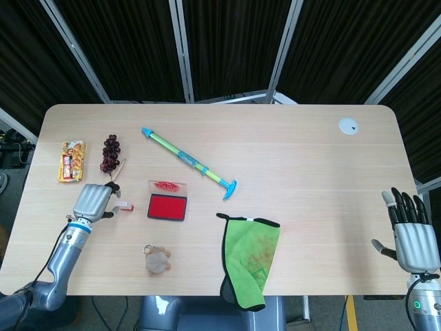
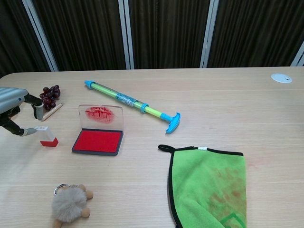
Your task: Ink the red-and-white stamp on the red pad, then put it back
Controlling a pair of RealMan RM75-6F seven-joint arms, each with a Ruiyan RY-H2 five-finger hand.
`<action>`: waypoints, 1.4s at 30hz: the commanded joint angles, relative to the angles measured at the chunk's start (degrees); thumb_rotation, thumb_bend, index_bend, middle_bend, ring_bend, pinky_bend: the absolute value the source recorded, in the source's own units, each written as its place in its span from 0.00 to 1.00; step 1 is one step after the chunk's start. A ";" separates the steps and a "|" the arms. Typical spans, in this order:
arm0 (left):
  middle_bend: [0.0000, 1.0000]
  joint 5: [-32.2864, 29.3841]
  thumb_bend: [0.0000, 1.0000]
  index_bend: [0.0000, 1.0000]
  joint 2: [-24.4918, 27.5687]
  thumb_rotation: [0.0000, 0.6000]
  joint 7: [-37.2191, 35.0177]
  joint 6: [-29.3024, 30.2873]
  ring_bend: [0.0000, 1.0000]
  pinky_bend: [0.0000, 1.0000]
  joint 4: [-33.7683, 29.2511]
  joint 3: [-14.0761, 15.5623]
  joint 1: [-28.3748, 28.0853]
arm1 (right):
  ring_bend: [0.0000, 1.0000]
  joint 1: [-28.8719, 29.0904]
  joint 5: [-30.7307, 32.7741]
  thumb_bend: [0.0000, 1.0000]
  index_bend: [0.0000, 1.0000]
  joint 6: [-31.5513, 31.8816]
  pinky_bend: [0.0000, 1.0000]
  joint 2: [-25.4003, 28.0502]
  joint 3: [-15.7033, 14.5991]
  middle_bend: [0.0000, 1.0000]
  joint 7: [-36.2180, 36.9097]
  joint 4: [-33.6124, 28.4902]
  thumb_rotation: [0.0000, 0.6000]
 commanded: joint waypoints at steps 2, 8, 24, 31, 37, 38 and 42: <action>0.40 -1.23 0.24 0.45 -0.73 1.00 1.30 -0.57 0.93 0.94 -0.40 -0.27 -0.50 | 0.00 0.04 0.20 0.00 0.00 -0.15 0.00 -0.02 0.04 0.00 0.00 0.11 1.00; 0.42 -3.01 0.26 0.45 -1.43 1.00 3.00 -1.06 0.93 0.94 -0.90 -0.59 -1.10 | 0.00 0.14 0.68 0.00 0.00 -0.51 0.00 -0.08 0.16 0.00 0.09 0.38 1.00; 0.46 -6.88 0.30 0.45 -2.33 1.00 5.85 -2.32 0.93 0.94 -1.15 -0.41 -2.10 | 0.00 0.45 1.66 0.00 0.00 -1.42 0.00 -0.30 0.32 0.00 0.47 1.12 1.00; 0.48 -8.05 0.30 0.46 -2.44 1.00 6.70 -2.60 0.93 0.94 -1.31 -0.29 -2.38 | 0.00 0.53 2.01 0.00 0.00 -1.78 0.00 -0.36 0.35 0.00 0.73 1.33 1.00; 0.53 -8.55 0.32 0.52 -2.57 1.00 7.02 -2.50 0.93 0.94 -1.55 -0.22 -2.55 | 0.00 0.56 2.08 0.00 0.00 -1.84 0.00 -0.38 0.34 0.00 0.80 1.39 1.00; 0.53 -8.59 0.32 0.53 -2.56 1.00 7.04 -2.49 0.93 0.94 -1.58 -0.19 -2.57 | 0.00 0.57 2.10 0.00 0.00 -1.84 0.00 -0.38 0.35 0.00 0.81 1.38 1.00; 0.56 -8.73 0.33 0.57 -2.34 1.00 7.27 -2.35 0.93 0.94 -1.79 -0.08 -2.64 | 0.00 0.57 2.26 0.00 0.00 -1.92 0.00 -0.35 0.39 0.00 1.00 1.44 1.00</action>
